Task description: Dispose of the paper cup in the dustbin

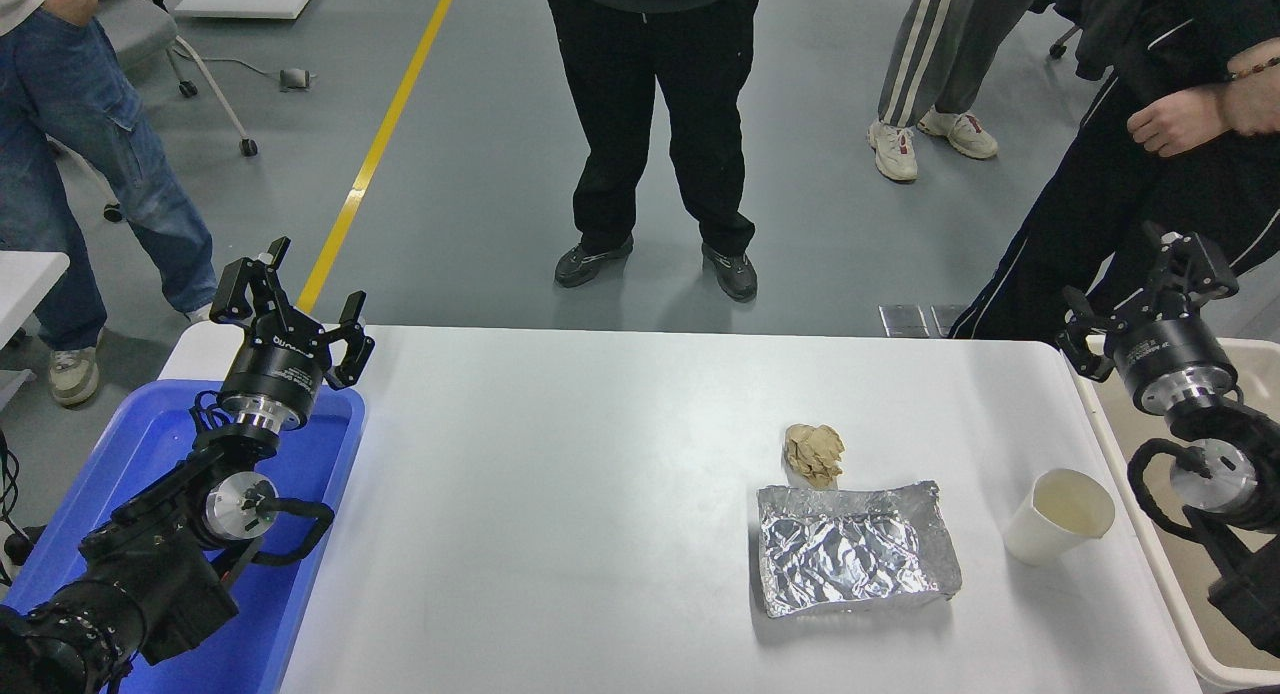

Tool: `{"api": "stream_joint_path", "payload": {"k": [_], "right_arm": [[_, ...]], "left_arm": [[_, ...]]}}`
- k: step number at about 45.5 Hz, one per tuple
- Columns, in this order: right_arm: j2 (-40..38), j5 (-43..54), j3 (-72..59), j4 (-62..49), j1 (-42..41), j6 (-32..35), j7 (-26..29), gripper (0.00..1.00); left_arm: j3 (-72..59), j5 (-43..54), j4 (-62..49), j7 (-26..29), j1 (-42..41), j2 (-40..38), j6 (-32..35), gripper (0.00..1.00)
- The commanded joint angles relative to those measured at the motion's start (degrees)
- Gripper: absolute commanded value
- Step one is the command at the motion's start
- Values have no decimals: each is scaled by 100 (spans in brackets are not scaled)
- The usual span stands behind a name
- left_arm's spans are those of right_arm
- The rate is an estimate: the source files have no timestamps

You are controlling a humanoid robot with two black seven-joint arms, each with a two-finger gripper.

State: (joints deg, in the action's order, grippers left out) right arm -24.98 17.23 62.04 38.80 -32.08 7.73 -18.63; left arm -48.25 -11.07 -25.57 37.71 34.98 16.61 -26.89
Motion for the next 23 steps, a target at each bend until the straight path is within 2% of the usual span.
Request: {"api": "stream_joint_path", "payload": {"k": [1, 13, 23], "right_arm": [[2, 0, 1, 4, 9, 0, 0, 100], [11, -9, 36, 4, 9, 9, -9, 100], [-33, -9, 27, 13, 87, 17, -272, 100]], "left_arm": [[0, 0, 0, -9, 0, 0, 0, 100], [0, 0, 0, 0, 0, 0, 0, 100], [0, 0, 0, 0, 0, 0, 0, 100]]}}
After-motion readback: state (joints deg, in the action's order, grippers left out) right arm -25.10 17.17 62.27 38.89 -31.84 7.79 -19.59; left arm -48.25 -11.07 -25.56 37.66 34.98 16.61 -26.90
